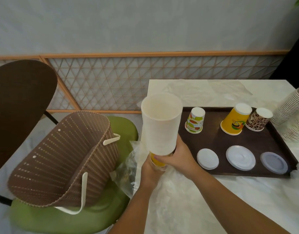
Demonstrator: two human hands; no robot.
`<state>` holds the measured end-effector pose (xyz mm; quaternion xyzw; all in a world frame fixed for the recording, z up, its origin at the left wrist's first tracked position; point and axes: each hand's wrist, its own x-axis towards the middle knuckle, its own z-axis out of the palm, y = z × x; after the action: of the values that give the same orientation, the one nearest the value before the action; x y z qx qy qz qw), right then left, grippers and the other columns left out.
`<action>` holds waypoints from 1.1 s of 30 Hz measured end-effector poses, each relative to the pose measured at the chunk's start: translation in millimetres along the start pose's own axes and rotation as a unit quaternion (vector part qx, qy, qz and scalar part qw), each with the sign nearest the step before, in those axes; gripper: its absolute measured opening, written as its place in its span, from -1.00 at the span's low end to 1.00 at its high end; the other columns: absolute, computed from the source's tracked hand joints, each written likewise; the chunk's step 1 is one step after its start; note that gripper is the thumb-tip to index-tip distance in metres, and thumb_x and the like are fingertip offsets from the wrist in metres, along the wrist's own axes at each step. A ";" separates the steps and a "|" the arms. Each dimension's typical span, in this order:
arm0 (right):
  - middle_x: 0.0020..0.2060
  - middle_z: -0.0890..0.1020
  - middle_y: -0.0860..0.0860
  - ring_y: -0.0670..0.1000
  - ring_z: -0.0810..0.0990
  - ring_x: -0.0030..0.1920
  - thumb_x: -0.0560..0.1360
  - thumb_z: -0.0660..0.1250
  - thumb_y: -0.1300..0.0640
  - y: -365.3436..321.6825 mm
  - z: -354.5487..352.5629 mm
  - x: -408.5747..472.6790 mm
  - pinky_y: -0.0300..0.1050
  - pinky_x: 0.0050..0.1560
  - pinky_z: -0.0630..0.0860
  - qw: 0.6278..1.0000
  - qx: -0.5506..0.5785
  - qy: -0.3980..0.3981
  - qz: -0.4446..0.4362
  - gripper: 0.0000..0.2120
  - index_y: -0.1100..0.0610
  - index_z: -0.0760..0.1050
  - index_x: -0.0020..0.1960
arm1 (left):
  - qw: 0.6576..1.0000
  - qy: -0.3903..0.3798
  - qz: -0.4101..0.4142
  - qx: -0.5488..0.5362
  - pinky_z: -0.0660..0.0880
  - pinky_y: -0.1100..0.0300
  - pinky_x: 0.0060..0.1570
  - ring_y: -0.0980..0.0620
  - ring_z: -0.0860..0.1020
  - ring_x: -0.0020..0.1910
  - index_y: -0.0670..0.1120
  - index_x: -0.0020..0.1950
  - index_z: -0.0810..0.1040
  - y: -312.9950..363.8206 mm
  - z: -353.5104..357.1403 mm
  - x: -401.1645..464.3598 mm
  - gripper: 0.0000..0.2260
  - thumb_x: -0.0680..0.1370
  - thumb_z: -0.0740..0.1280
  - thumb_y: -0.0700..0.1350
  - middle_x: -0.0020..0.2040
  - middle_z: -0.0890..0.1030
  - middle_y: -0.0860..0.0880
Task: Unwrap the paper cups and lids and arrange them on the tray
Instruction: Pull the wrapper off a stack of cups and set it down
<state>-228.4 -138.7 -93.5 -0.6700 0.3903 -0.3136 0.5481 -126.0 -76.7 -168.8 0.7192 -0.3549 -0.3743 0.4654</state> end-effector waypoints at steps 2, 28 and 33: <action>0.11 0.56 -0.23 -0.22 0.52 0.16 0.21 0.62 0.20 -12.8 -5.3 11.3 -0.19 0.14 0.50 0.999 0.014 0.029 -0.022 -0.28 -0.10 0.36 0.25 | 1.000 -0.003 -0.008 -0.005 0.48 0.33 -0.08 0.12 0.54 -0.12 -0.03 0.07 0.48 1.0 2.6 0.3 -0.64 0.42 0.37 -0.43 -0.12 0.54 0.15; 0.18 0.55 0.02 -0.03 0.51 0.17 0.20 0.63 0.16 27.8 27.2 57.0 -0.14 0.14 0.45 0.994 -0.095 -0.056 -0.014 -0.19 0.15 0.30 0.34 | 0.998 0.026 0.043 0.041 0.43 0.49 -0.13 0.21 0.51 -0.18 -0.22 0.23 0.48 3.1 2.7 -12.1 -0.65 0.46 0.29 -0.40 -0.14 0.50 0.21; 0.26 0.49 -0.04 -0.05 0.46 0.26 0.28 0.58 0.11 23.4 14.8 46.1 -0.23 0.19 0.39 0.992 -0.093 -0.080 0.021 -0.22 0.12 0.26 0.38 | 0.999 0.005 0.052 0.000 0.46 0.37 -0.04 0.20 0.53 -0.11 0.16 0.03 0.45 21.0 -10.5 -24.7 -0.58 0.50 0.26 -0.40 -0.11 0.53 0.20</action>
<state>-197.0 -173.5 -119.8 -0.7325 0.3863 -0.2099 0.5197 -131.9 -57.9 -141.1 0.7018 -0.3894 -0.3462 0.4859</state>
